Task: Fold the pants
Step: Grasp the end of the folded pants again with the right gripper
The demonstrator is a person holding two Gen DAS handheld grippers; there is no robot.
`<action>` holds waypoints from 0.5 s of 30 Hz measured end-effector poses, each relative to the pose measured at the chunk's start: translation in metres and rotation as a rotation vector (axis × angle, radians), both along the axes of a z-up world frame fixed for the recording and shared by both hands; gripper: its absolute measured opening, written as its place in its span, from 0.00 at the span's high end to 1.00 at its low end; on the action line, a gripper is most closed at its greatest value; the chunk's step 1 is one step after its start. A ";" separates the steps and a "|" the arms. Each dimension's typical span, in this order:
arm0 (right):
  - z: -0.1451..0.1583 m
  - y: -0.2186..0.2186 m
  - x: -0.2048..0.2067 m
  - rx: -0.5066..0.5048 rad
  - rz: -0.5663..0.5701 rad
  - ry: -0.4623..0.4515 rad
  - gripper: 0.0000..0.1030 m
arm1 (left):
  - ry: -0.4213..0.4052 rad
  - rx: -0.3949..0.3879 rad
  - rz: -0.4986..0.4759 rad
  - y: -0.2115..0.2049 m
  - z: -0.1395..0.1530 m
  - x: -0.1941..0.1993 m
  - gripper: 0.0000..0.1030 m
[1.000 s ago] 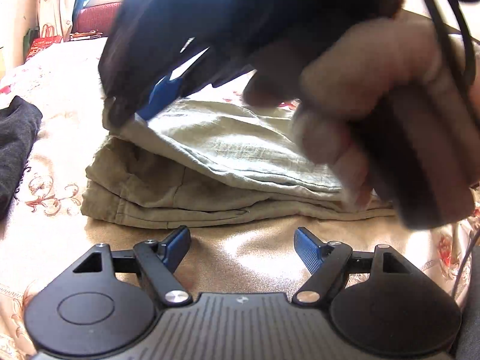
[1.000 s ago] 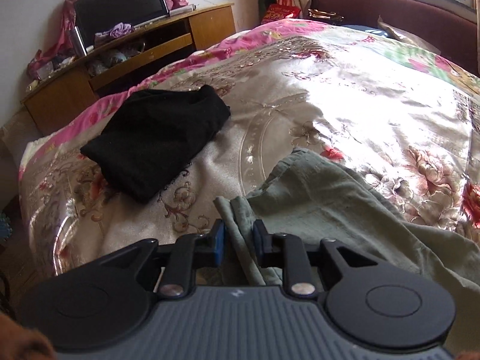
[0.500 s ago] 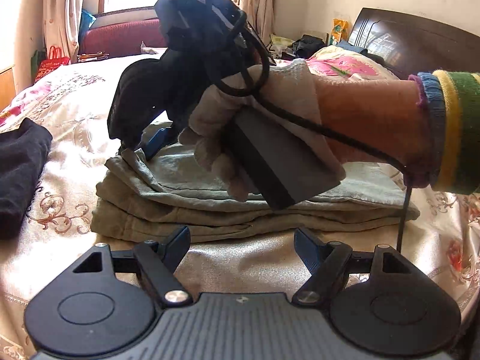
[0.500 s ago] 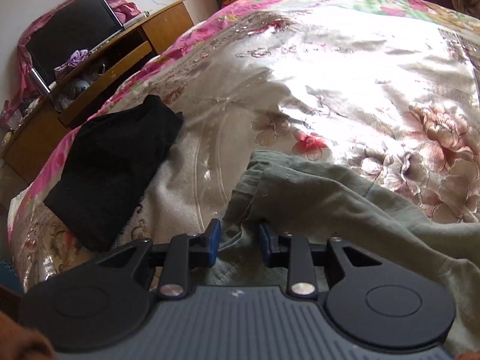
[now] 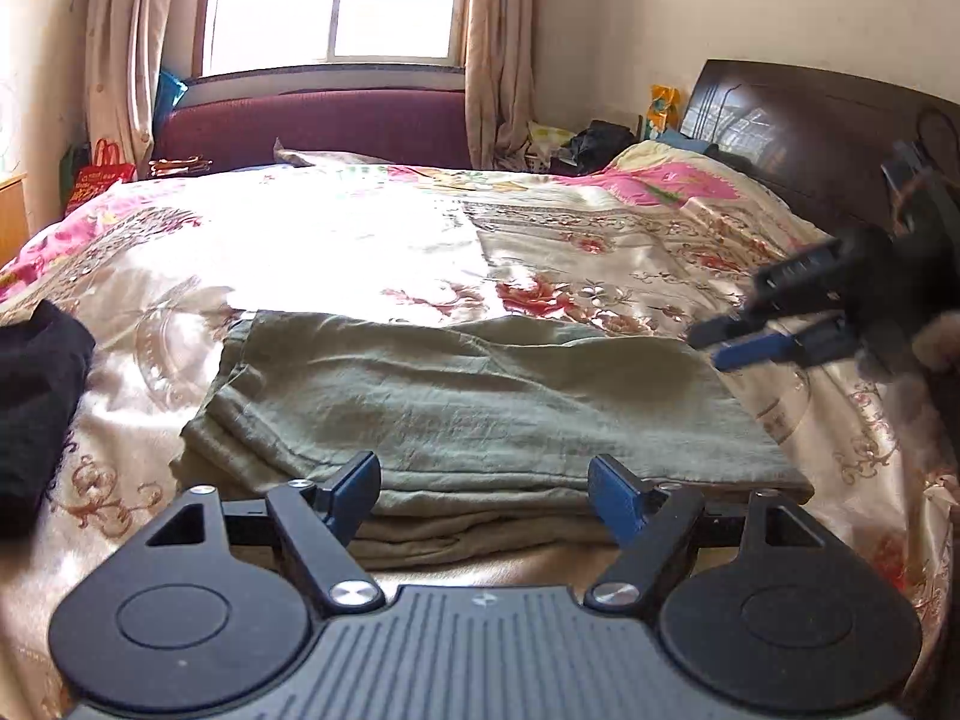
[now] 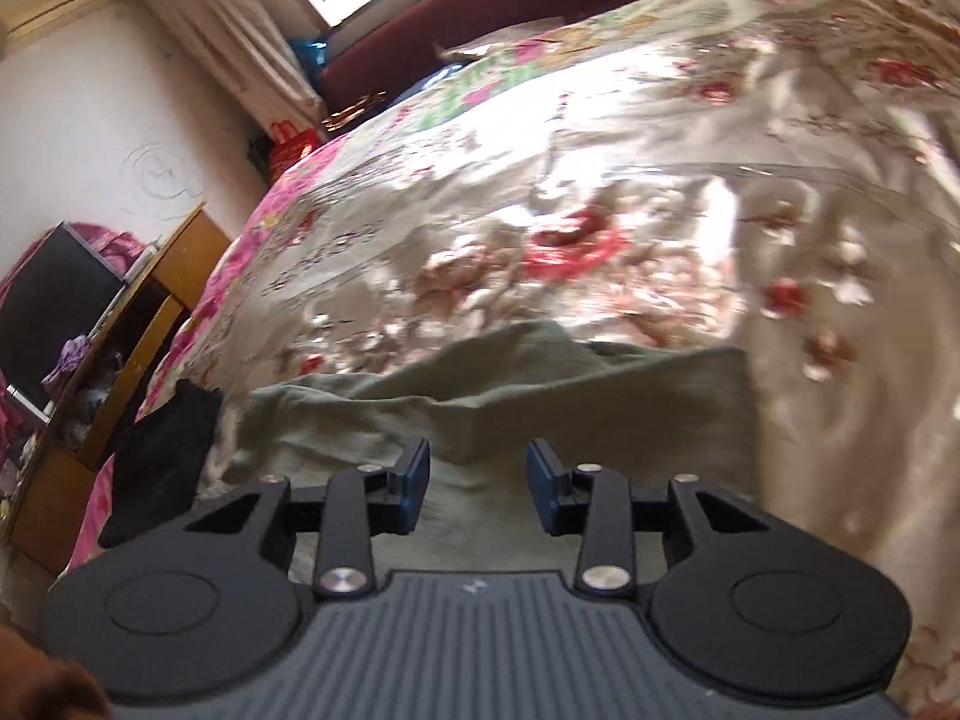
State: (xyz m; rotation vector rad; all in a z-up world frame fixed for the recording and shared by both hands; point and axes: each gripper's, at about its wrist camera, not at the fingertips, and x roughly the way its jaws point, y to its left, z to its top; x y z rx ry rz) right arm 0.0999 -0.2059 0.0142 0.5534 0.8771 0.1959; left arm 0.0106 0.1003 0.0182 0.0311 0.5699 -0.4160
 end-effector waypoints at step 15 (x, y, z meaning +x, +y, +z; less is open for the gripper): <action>-0.103 -0.069 -0.037 0.539 -0.151 0.131 0.63 | 0.068 0.236 -0.054 -0.056 -0.022 0.060 0.13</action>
